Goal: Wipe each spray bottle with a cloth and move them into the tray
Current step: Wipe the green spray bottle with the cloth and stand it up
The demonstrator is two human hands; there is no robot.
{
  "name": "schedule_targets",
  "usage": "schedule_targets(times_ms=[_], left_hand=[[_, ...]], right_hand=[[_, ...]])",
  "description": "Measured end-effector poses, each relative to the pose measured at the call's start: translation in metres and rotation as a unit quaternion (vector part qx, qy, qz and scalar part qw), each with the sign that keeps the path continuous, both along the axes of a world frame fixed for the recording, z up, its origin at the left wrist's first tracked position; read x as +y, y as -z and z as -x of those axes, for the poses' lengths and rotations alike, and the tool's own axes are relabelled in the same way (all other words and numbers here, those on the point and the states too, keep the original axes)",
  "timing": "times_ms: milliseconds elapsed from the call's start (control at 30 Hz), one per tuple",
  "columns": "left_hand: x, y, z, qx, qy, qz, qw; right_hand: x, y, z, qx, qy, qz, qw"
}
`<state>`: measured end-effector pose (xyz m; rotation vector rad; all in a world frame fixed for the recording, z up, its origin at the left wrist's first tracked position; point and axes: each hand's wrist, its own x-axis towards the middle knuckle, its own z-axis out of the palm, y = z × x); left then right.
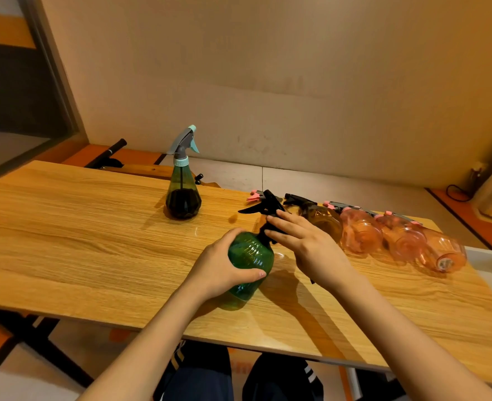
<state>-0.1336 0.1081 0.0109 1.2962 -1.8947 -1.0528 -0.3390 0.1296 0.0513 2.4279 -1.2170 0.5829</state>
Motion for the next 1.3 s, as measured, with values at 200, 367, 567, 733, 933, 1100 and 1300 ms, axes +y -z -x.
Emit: schedule_targets(times_ms=[200, 367, 567, 733, 933, 1100, 1300], left_hand=[[-0.002, 0.000, 0.002, -0.016, -0.009, -0.003, 1.000], [0.002, 0.000, 0.001, -0.009, -0.011, 0.000, 1.000], [0.003, 0.001, 0.000, 0.014, -0.015, 0.004, 1.000], [-0.001, 0.003, -0.005, 0.009, -0.035, 0.036, 0.999], [-0.010, 0.018, -0.017, 0.031, -0.131, 0.045, 0.990], [-0.017, 0.019, -0.018, 0.031, -0.130, 0.045, 0.990], [-0.030, 0.026, -0.021, 0.092, -0.121, 0.021, 0.988]], right_hand=[[0.007, -0.008, 0.007, -0.071, 0.046, 0.026, 0.996], [-0.009, -0.011, -0.011, -0.083, 0.059, -0.032, 0.994], [0.010, 0.014, -0.004, -0.143, 0.087, -0.023, 0.986], [0.024, 0.034, -0.009, -0.217, 0.088, -0.034, 0.972], [0.026, 0.070, -0.017, -0.196, 0.114, -0.169, 0.959], [0.028, 0.088, -0.032, -0.172, 0.141, -0.150, 0.963], [0.028, 0.090, -0.034, -0.178, 0.191, -0.120, 0.958]])
